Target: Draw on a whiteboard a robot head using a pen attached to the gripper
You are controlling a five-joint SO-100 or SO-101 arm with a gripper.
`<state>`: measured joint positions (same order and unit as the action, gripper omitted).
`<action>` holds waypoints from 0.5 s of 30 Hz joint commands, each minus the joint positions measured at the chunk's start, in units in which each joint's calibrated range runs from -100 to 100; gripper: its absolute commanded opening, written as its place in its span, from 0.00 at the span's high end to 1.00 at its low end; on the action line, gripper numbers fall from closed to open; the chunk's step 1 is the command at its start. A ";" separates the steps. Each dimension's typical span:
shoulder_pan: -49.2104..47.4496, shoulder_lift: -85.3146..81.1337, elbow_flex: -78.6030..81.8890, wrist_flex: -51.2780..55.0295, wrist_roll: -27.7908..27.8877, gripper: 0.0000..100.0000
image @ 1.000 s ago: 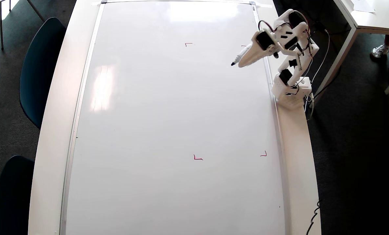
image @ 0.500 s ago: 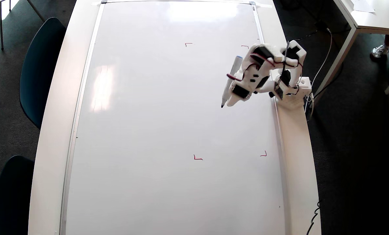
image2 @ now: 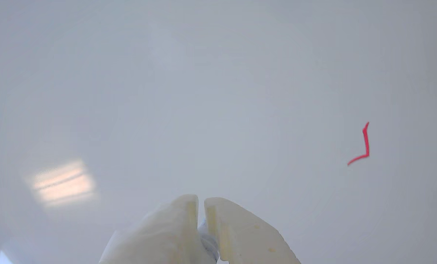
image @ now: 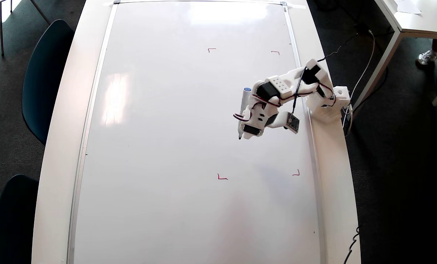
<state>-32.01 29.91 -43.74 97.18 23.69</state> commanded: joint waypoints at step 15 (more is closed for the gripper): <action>-1.62 15.14 -12.85 -4.82 0.12 0.99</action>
<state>-32.89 44.48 -54.63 95.55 23.69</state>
